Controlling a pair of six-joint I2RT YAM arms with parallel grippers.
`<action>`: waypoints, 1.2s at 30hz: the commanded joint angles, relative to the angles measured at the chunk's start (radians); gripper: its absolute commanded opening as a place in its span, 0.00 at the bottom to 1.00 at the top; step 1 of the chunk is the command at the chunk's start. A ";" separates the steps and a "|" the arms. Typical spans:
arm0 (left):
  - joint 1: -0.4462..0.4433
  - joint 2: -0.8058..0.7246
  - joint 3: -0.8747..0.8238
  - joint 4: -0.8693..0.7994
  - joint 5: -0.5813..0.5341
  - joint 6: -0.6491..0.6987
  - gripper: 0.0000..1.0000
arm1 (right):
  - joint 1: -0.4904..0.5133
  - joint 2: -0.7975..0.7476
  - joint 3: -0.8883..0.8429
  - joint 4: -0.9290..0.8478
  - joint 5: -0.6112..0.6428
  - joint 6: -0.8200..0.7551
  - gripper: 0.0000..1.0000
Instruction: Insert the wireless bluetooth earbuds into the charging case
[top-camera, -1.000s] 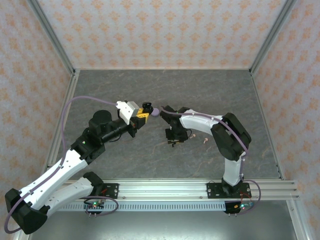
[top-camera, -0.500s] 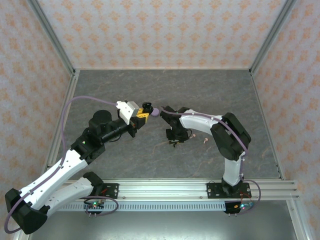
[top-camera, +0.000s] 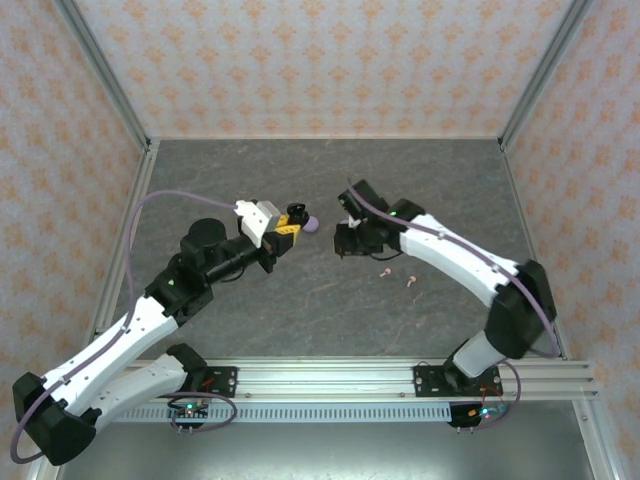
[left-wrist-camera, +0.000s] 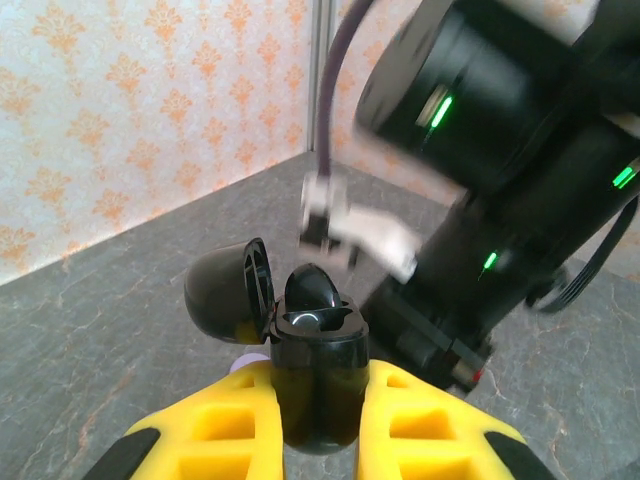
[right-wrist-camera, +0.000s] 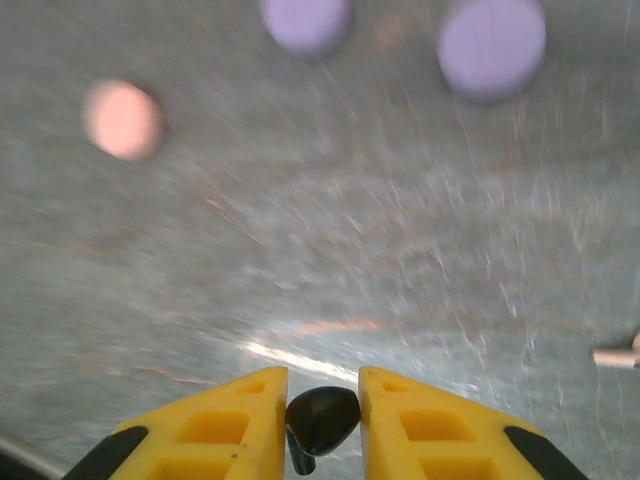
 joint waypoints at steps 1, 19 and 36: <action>-0.008 0.020 0.039 0.097 0.039 -0.029 0.00 | -0.002 -0.098 0.072 0.052 -0.006 -0.054 0.24; -0.009 0.165 0.082 0.247 0.086 -0.073 0.00 | 0.035 -0.268 0.134 0.323 0.017 0.005 0.24; -0.008 0.166 0.079 0.273 0.079 -0.094 0.00 | 0.093 -0.236 0.073 0.387 0.061 0.033 0.24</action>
